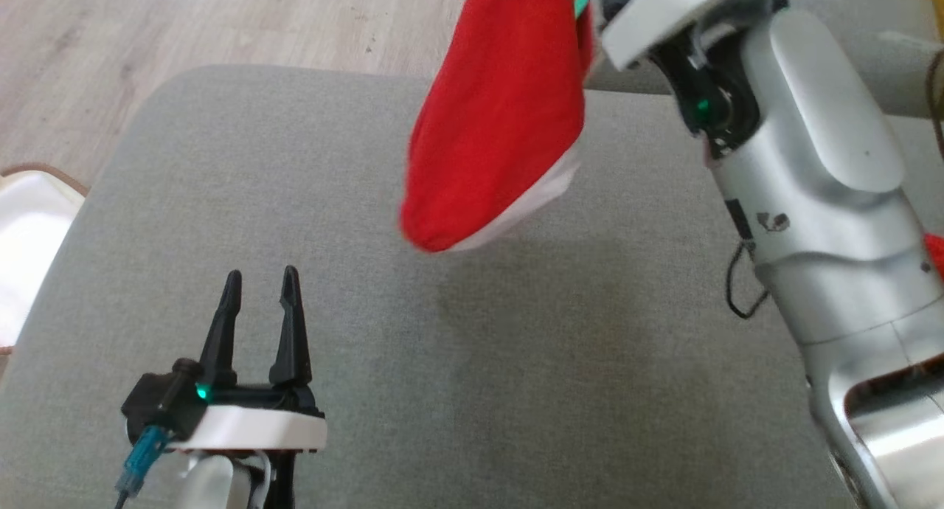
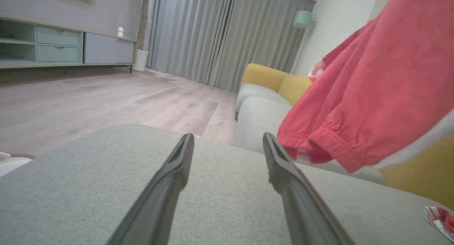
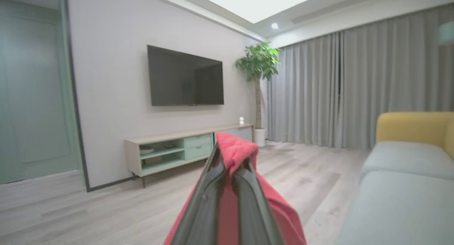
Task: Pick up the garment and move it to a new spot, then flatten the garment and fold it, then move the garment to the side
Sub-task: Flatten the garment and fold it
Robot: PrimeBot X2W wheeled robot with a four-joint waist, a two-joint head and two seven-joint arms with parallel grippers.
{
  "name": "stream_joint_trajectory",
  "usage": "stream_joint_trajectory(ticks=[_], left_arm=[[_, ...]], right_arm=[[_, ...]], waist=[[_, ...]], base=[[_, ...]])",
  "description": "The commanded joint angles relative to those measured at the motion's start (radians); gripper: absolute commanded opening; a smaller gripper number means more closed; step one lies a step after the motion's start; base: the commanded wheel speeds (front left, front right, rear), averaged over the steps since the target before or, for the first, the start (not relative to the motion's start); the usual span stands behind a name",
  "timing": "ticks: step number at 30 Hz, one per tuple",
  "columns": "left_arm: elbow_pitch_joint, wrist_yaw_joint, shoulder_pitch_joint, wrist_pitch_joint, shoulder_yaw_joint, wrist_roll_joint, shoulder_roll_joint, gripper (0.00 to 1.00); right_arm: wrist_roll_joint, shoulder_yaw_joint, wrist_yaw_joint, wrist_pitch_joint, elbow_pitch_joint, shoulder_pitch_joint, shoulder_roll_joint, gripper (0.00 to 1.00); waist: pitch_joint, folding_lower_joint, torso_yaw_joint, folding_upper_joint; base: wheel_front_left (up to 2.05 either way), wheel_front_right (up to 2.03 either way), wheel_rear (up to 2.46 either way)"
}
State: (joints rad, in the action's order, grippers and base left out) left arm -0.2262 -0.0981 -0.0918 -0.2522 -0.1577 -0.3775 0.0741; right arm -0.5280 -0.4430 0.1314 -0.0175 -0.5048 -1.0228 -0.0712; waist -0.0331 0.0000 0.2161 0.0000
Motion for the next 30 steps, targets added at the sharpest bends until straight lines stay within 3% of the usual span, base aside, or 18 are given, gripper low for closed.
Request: stream_joint_trajectory(ticks=[1,9,13,14,15,24,30], left_arm=[[0.037,-0.003,-0.029,-0.010,0.041,0.009,0.000,1.00],[0.038,-0.011,-0.045,-0.010,0.039,0.029,0.000,1.00],[0.031,-0.016,-0.062,-0.010,0.026,0.037,0.000,1.00],[0.029,-0.017,-0.066,-0.010,0.024,0.038,0.000,1.00],[0.027,-0.018,-0.070,-0.010,0.021,0.039,0.000,1.00],[0.020,-0.022,-0.073,-0.010,0.015,0.046,0.002,1.00],[0.028,-0.024,-0.054,-0.010,0.013,0.044,-0.002,1.00]], right_arm=[[0.020,0.027,-0.001,0.003,-0.003,0.011,-0.001,0.00],[0.192,0.147,-0.001,0.009,-0.166,0.165,-0.148,0.00],[0.303,0.216,-0.001,0.021,-0.292,0.213,-0.179,0.00],[0.334,0.231,-0.001,0.027,-0.319,0.219,-0.181,0.17],[0.357,0.249,-0.001,0.039,-0.341,0.222,-0.179,0.98],[0.478,0.311,-0.001,0.122,-0.417,0.240,-0.131,1.00],[0.442,0.299,-0.001,0.221,-0.324,0.322,-0.069,1.00]], waist=[[-0.008,0.0000,-0.007,0.0000],[-0.043,0.0000,-0.050,0.0000],[-0.057,0.0000,-0.068,0.0000],[-0.059,0.0000,-0.071,0.0000],[-0.061,0.0000,-0.073,0.0000],[-0.054,0.0000,-0.089,0.0000],[-0.028,0.0000,-0.129,0.0000]], base=[[0.00,0.00,0.00],[0.00,0.00,0.00],[0.00,0.00,0.00],[0.00,0.00,0.00],[0.00,0.00,0.00],[0.00,0.00,0.00],[0.00,0.00,0.00]])
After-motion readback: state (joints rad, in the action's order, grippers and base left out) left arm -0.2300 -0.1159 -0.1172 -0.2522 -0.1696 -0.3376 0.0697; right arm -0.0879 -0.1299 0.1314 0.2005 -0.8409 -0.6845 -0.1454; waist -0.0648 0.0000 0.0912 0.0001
